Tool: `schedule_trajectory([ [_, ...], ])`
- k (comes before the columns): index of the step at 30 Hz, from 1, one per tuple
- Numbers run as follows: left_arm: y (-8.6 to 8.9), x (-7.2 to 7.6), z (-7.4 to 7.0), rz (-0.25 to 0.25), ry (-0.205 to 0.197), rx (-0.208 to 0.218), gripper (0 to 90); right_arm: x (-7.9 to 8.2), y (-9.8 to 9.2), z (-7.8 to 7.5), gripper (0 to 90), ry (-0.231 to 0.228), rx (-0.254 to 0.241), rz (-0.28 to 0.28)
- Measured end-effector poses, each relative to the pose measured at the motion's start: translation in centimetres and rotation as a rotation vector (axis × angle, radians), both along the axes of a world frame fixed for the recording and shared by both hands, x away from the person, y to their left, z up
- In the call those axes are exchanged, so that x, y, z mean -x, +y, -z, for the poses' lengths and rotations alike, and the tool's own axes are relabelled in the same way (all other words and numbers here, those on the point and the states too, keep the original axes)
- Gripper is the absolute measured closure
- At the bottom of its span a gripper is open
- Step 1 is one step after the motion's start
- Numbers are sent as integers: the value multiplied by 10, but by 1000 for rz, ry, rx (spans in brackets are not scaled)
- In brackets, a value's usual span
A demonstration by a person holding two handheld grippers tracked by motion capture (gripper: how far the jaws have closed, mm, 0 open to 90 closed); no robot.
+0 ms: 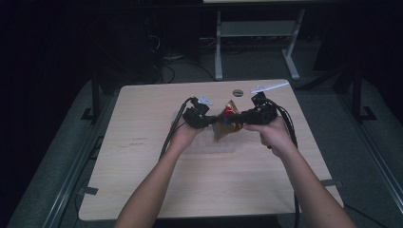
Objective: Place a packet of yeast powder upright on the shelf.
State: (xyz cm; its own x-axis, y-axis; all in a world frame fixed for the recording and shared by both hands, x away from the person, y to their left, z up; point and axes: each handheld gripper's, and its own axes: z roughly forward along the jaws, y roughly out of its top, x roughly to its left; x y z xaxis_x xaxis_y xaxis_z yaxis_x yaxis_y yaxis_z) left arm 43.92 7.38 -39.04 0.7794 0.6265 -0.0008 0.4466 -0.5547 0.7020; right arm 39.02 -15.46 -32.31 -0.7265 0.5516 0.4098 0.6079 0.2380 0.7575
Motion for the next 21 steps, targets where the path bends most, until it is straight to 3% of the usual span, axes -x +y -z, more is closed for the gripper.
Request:
schedule_trajectory([
  [10, 1, -3, 4, -1, 15, -5, 897, -6, 10, 4, 814, 0, 13, 13],
  [16, 5, -1, 0, 11, 13, 6, 897, -9, 12, 7, 813, -2, 22, 28],
  [21, 12, -1, 1, 11, 34, 22, 865, -13, 15, 10, 808, -3, 30, 46],
])
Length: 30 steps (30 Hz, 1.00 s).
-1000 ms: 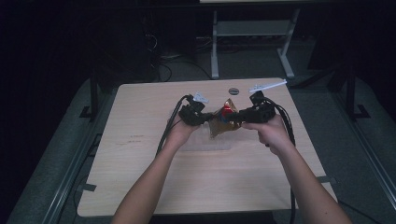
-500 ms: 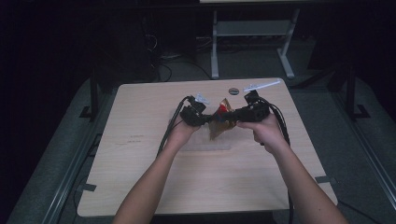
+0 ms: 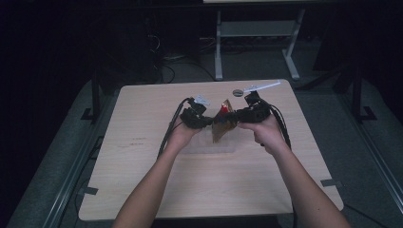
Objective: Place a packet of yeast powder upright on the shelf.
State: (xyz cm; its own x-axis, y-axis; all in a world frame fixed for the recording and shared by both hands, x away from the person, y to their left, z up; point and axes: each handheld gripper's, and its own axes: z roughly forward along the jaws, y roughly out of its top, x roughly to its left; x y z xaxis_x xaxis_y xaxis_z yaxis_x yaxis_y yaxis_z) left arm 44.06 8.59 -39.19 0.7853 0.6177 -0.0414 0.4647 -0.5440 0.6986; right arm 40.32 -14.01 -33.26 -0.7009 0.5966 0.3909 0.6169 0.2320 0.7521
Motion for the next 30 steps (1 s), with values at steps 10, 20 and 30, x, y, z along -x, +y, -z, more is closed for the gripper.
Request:
schedule_trajectory([
  [10, 24, 12, -10, -5, 26, 63, 793, -9, 11, 3, 796, -16, 54, 15],
  [20, 46, 35, -16, 21, 34, 67, 693, -19, 22, 3, 742, -64, 81, 42],
  [30, 67, 64, -17, 24, 46, 85, 634, -3, 12, -19, 691, -139, 63, 25],
])
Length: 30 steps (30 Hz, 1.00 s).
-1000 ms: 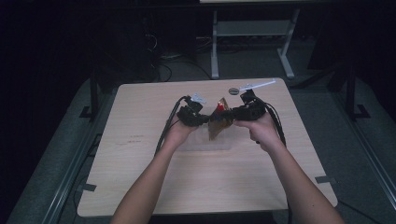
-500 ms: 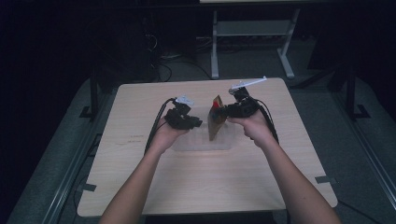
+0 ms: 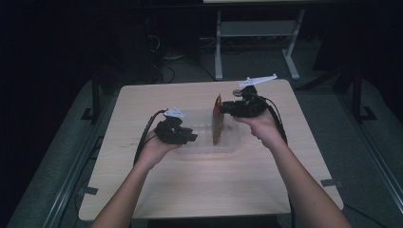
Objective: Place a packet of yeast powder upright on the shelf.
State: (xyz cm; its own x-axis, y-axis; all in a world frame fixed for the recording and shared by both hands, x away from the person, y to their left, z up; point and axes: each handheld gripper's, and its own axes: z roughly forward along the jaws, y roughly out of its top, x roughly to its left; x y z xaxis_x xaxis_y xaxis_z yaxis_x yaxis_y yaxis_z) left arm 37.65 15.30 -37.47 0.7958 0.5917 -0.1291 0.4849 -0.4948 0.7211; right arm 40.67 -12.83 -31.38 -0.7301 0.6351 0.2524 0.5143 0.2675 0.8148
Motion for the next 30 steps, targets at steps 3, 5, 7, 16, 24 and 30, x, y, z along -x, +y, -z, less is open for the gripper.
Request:
schedule_trajectory([
  [3, 7, 8, -1, 3, 5, 9, 624, 9, -9, -8, 708, -29, -13, -14],
  [5, 10, 14, -1, 4, 8, 7, 607, 15, -14, -11, 698, -41, -10, -21],
  [7, 12, 19, -1, 17, 11, 1, 581, 21, -19, -11, 658, -55, -1, -31],
  [16, 23, 45, 3, 55, -6, -3, 447, 44, -33, 5, 447, -80, 82, -55],
  [24, 35, 66, 13, 63, -44, -54, 335, 64, -49, 33, 360, -94, 120, -64],
  [30, 44, 80, 20, 58, -66, -71, 280, 78, -58, 53, 342, -112, 117, -74],
])
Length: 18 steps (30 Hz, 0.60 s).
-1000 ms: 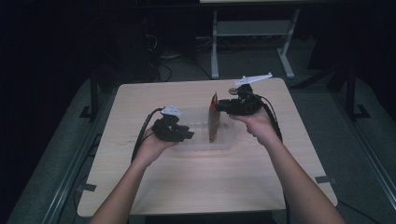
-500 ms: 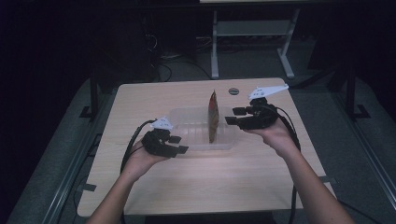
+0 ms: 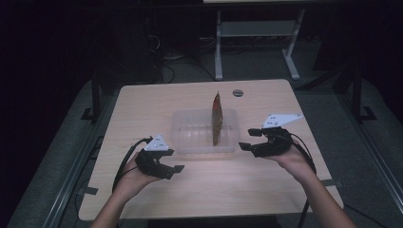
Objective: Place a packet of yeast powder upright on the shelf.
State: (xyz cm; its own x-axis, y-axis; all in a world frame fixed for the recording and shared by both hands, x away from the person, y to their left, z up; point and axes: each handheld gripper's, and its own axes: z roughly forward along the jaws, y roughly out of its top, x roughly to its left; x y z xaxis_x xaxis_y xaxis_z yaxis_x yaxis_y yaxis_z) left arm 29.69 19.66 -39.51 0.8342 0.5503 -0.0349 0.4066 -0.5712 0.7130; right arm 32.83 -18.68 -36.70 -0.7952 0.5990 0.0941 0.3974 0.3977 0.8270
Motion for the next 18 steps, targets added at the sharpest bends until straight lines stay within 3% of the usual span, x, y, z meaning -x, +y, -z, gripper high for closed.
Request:
schedule_trajectory([
  [9, 12, 22, 17, -4, -30, -29, 257, 22, -14, 29, 291, 1, 29, 25],
  [18, 33, 39, 34, -33, -3, -57, 211, 40, -38, 54, 259, 25, 75, 83],
])
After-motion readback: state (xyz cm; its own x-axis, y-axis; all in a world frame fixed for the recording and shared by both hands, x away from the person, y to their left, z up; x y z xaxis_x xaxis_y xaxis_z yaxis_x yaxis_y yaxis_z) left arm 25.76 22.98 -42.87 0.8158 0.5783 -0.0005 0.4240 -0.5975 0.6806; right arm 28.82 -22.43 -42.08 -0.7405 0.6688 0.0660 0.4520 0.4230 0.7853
